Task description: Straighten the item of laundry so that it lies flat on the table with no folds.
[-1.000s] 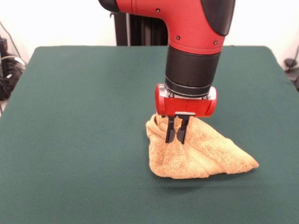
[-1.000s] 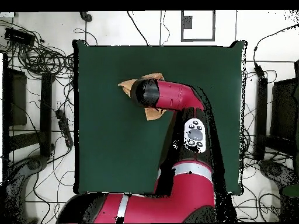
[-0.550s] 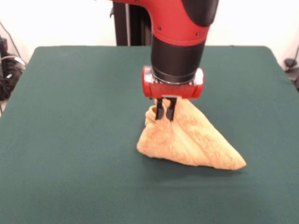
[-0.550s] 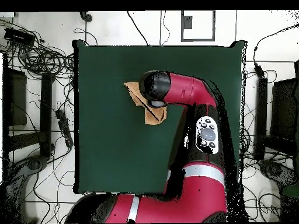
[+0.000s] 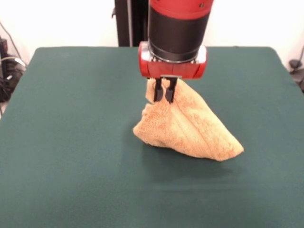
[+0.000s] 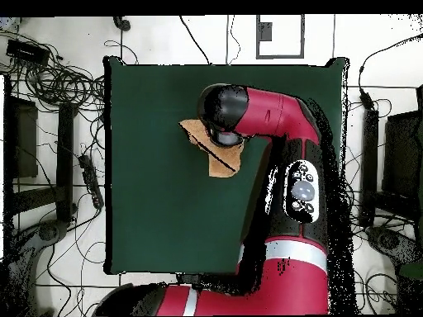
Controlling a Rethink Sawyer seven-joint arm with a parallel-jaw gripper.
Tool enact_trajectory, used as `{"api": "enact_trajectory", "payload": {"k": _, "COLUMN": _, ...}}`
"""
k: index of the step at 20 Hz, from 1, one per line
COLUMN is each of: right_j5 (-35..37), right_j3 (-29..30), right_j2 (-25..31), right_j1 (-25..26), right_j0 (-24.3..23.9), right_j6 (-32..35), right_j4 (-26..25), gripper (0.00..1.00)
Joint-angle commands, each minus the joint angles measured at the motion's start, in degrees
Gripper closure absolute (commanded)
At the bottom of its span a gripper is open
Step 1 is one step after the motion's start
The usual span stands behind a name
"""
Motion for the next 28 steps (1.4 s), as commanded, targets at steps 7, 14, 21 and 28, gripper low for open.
{"api": "enact_trajectory", "payload": {"k": 7, "right_j5": 8.96, "right_j3": -1.99, "right_j2": 4.18, "right_j1": -2.48, "right_j0": -0.06, "right_j6": 1.91, "right_j4": -0.54, "gripper": 1.0}}
{"api": "enact_trajectory", "payload": {"k": 14, "right_j5": 11.53, "right_j3": -5.67, "right_j2": 3.92, "right_j1": -1.45, "right_j0": 0.56, "right_j6": 3.73, "right_j4": -0.55, "gripper": 1.0}}
{"api": "enact_trajectory", "payload": {"k": 21, "right_j5": 16.61, "right_j3": -10.97, "right_j2": 3.32, "right_j1": -0.12, "right_j0": 1.89, "right_j6": 4.95, "right_j4": -1.32, "gripper": 1.0}}
{"api": "enact_trajectory", "payload": {"k": 28, "right_j5": 12.41, "right_j3": -2.8, "right_j2": 2.57, "right_j1": -4.96, "right_j0": 2.4, "right_j6": 5.4, "right_j4": -1.14, "gripper": 1.0}}
